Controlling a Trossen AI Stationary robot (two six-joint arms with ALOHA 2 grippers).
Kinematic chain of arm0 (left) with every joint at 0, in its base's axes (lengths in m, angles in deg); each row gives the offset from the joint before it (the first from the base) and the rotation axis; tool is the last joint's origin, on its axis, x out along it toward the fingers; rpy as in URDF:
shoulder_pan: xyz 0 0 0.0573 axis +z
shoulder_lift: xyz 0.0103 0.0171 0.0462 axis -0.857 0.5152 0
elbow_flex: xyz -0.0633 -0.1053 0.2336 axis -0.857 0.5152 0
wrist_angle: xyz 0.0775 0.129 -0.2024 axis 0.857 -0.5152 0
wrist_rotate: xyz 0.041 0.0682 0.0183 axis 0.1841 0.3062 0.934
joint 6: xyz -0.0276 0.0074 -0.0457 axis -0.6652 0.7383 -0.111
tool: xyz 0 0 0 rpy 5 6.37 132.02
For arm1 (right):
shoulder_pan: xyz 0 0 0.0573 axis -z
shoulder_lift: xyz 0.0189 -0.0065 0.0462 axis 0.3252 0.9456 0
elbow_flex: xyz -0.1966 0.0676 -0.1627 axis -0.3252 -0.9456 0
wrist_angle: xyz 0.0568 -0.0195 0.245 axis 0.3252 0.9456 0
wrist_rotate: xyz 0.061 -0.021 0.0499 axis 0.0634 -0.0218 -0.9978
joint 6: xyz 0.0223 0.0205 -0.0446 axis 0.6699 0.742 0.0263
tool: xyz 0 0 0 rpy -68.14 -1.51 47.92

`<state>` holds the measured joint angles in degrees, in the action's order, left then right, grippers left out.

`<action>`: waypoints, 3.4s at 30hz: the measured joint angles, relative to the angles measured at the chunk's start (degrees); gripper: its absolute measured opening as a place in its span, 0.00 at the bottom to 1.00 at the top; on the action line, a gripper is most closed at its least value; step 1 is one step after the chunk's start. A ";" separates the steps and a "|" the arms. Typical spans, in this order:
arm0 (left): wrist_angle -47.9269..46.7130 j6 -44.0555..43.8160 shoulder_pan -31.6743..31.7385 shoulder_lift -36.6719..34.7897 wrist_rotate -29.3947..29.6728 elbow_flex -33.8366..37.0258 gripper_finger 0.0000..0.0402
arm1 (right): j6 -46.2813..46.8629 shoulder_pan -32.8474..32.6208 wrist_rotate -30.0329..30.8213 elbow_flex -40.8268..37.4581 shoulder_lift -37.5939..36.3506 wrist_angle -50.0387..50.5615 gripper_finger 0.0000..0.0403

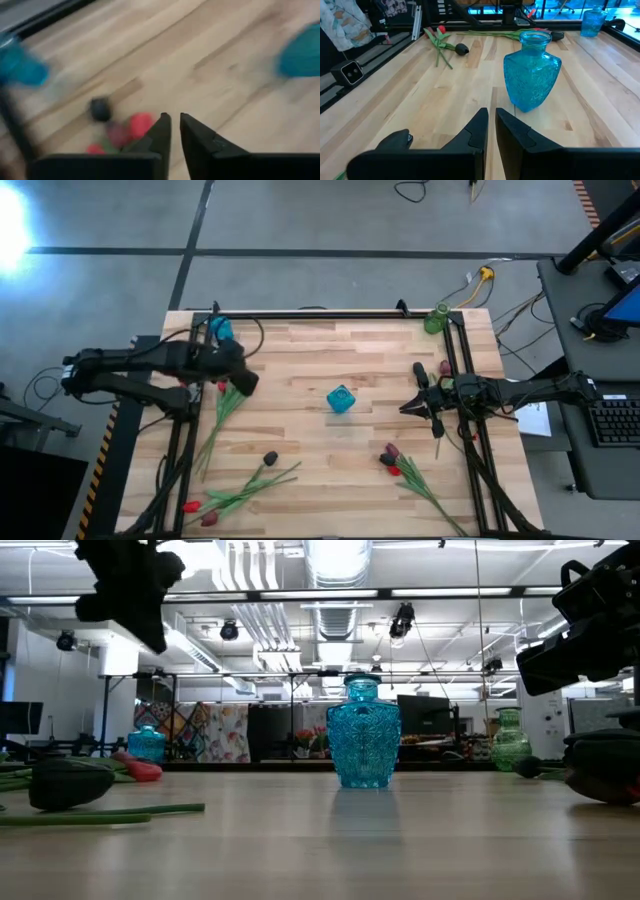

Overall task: Sort flowers into vase by color
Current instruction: Put the black flower into the right blue vase

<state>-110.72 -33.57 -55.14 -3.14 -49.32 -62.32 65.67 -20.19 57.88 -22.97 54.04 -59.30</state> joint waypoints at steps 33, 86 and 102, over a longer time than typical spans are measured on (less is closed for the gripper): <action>7.31 14.72 42.93 32.56 -21.17 2.61 0.52 | 0.00 -0.01 0.00 0.02 0.02 0.01 0.07; 35.65 15.47 31.95 25.07 -26.14 1.98 0.13 | 0.00 0.00 0.02 0.07 0.04 0.02 0.07; 28.23 4.79 11.04 6.60 -7.01 1.78 0.25 | 0.00 -0.02 0.02 0.07 0.04 0.02 0.07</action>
<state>-82.49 -28.78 -44.10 3.46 -56.33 -60.54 65.67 -20.21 57.90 -22.90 54.09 -59.28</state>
